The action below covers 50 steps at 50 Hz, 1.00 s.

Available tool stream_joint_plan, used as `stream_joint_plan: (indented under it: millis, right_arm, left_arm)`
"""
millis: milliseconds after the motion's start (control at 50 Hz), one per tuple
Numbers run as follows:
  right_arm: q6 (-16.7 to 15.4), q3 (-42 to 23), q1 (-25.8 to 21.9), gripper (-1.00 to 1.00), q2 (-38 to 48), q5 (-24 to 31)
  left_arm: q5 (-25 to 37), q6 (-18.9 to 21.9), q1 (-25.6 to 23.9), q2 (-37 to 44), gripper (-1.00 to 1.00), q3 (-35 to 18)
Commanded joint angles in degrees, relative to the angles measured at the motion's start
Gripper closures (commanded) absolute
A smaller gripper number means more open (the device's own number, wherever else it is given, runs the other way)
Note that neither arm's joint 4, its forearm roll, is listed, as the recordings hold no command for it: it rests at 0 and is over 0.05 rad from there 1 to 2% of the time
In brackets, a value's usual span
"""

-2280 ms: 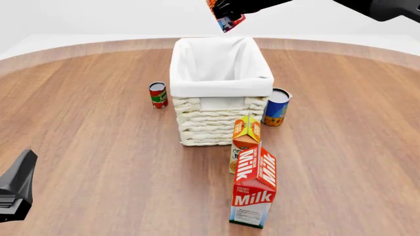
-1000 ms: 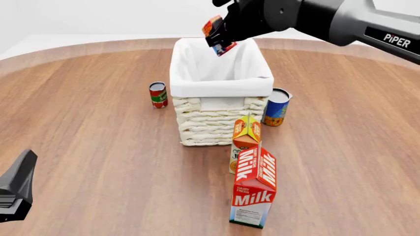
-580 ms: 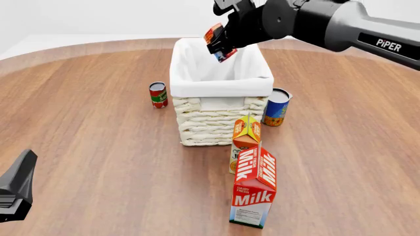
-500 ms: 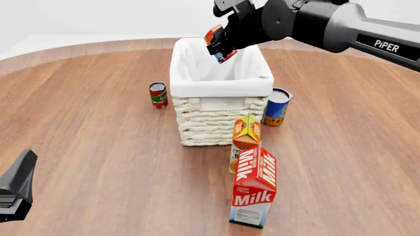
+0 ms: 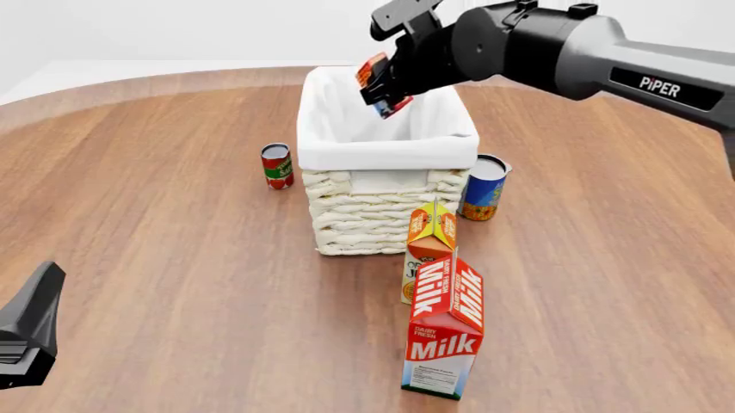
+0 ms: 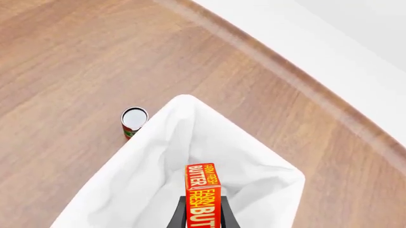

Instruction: Pick up the butter and put it in the basket.

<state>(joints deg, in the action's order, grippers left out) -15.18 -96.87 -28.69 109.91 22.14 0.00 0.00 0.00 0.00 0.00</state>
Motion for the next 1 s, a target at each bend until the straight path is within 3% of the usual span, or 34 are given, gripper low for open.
stream_joint_plan:
  millis: [20, 800, 820, 1000]
  right_arm:
    - [1.04, -0.75, -0.22, 1.00, -0.38, -0.72]
    - [0.74, -1.90, 0.26, 1.00, 3.75, -2.70]
    - [0.42, -2.15, 0.45, -1.00, 3.94, -2.67]
    - [0.15, -3.28, 1.18, -1.00, 4.46, -2.25]
  left_arm:
    - [0.00, 0.00, 0.00, 0.00, -1.00, 0.00]
    - [0.00, 0.00, 0.00, 0.00, -1.00, 0.00]
    - [0.00, 0.00, 0.00, 0.00, -1.00, 0.00]
    - [0.00, 0.00, 0.00, 0.00, -1.00, 0.00]
